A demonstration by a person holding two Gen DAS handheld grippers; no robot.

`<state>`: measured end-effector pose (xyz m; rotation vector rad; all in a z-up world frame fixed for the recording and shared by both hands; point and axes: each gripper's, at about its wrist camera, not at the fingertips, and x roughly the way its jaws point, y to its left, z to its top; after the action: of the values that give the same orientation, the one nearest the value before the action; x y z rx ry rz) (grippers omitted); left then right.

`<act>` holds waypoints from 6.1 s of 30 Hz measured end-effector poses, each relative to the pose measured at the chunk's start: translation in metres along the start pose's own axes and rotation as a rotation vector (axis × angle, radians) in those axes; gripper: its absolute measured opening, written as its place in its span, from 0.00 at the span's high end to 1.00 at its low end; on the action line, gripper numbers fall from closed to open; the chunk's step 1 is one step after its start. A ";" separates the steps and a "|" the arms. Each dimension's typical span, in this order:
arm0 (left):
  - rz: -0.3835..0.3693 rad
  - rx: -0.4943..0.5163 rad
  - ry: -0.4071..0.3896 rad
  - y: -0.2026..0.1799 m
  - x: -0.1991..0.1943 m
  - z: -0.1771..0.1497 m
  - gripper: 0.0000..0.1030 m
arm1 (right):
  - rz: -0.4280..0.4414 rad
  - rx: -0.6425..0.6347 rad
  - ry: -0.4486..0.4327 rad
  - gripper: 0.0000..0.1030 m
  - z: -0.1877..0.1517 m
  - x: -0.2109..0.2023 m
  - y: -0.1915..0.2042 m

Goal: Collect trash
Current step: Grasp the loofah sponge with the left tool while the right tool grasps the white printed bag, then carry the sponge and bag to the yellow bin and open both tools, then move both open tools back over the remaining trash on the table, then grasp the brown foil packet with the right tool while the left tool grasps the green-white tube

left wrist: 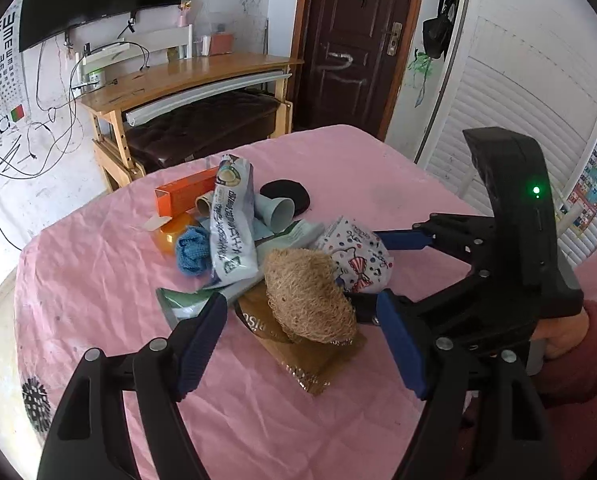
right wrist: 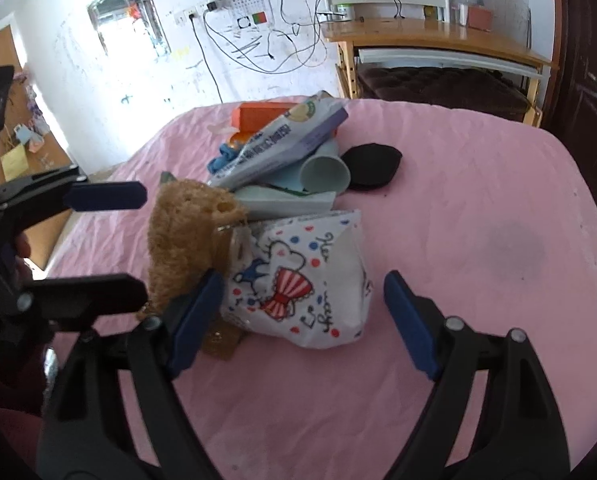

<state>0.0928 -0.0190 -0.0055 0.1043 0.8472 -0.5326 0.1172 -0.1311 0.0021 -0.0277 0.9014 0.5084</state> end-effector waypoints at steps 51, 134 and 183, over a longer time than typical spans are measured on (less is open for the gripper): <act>0.045 0.059 -0.019 -0.117 0.053 0.081 0.76 | -0.322 0.181 -0.226 0.74 -0.051 -0.113 -0.142; 0.060 -0.067 -0.148 -0.058 0.006 0.063 0.35 | -0.277 0.155 -0.169 0.28 -0.035 -0.091 -0.120; 0.065 0.080 -0.025 0.058 0.027 0.000 0.26 | -0.157 -0.113 0.027 0.49 -0.017 0.003 0.035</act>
<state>0.1357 0.0203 -0.0320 0.1977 0.7956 -0.5061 0.0911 -0.1031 -0.0046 -0.2072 0.8884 0.4130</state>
